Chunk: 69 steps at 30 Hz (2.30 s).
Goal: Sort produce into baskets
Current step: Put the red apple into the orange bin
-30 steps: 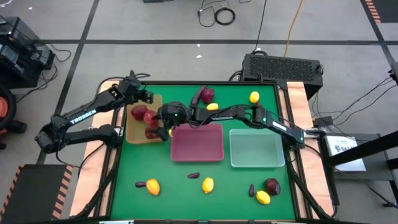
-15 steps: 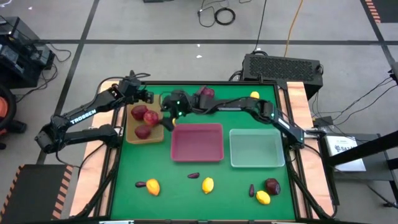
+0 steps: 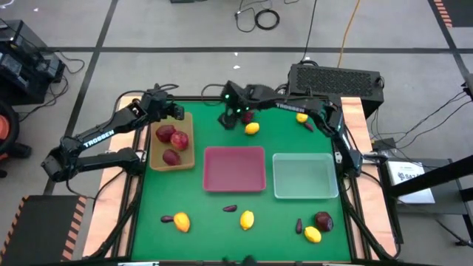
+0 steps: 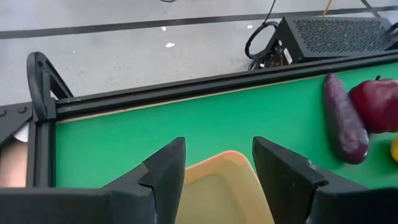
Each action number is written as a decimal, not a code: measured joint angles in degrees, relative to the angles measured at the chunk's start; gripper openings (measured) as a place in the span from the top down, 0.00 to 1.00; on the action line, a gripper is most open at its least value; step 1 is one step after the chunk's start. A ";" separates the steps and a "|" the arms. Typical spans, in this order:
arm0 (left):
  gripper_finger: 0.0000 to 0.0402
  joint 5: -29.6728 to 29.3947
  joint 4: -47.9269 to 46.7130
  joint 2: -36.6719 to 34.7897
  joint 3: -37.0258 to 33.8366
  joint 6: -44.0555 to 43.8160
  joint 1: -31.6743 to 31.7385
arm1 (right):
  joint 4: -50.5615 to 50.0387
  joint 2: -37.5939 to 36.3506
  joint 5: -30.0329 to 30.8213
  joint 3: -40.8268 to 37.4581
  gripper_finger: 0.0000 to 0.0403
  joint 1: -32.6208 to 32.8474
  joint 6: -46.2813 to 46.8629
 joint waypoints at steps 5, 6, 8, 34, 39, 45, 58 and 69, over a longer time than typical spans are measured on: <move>0.52 0.57 0.33 0.07 0.00 -1.62 -0.58 | -7.13 1.40 3.43 0.00 0.10 -4.26 10.21; 0.52 0.76 0.57 0.12 0.00 -2.29 -0.77 | -7.28 1.75 3.75 -0.01 0.10 -5.05 10.73; 0.52 0.81 0.57 0.22 0.00 -3.24 -1.14 | -6.75 2.23 4.02 -0.07 0.10 -6.37 10.93; 0.52 1.05 0.51 0.28 -1.20 -7.12 -2.90 | -5.50 6.86 0.50 -1.75 0.10 -9.34 10.49; 0.52 1.05 0.49 0.28 -1.20 -7.15 -2.90 | -4.55 6.77 -0.58 -2.87 0.10 -9.37 9.66; 0.52 1.04 0.48 0.28 -1.20 -7.15 -2.90 | -4.40 6.58 -1.91 -4.01 0.16 -9.61 8.98; 0.52 1.03 0.48 0.28 -1.23 -7.10 -2.90 | -8.75 7.39 -2.69 2.75 0.23 -9.10 5.99; 0.52 -0.66 0.46 0.28 -1.25 -6.56 -2.90 | -10.02 7.17 -3.96 14.46 0.31 -4.16 2.85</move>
